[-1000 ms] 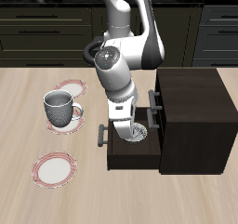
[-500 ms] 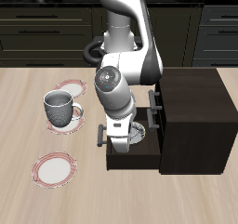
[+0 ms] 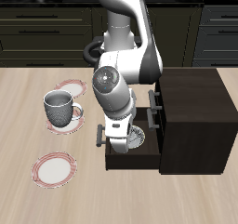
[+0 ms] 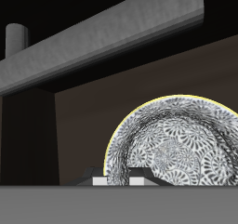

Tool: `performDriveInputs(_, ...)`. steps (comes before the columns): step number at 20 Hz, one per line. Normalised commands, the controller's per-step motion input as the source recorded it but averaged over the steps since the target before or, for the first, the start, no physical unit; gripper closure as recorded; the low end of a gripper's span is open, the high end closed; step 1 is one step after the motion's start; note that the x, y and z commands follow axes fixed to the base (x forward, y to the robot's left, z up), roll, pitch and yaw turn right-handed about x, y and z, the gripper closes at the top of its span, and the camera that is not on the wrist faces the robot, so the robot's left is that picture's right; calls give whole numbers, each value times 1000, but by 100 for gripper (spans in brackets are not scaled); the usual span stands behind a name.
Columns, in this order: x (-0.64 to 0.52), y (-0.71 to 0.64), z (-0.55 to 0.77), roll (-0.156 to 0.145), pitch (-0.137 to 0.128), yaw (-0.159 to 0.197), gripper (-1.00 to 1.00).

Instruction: Place the bowl on the farthest plate relative to the robot

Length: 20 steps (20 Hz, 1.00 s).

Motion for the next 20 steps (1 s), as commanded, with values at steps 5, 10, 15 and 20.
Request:
performDriveInputs(5, -13, -15, 129, -6, -4, -27, 100)
performDriveInputs(10, -21, 18, 128, -4, -25, -1, 100)
performDriveInputs(15, -57, -6, 334, -13, -64, -19, 100)
performDriveInputs(20, -48, -145, 424, -33, -58, -69, 100)
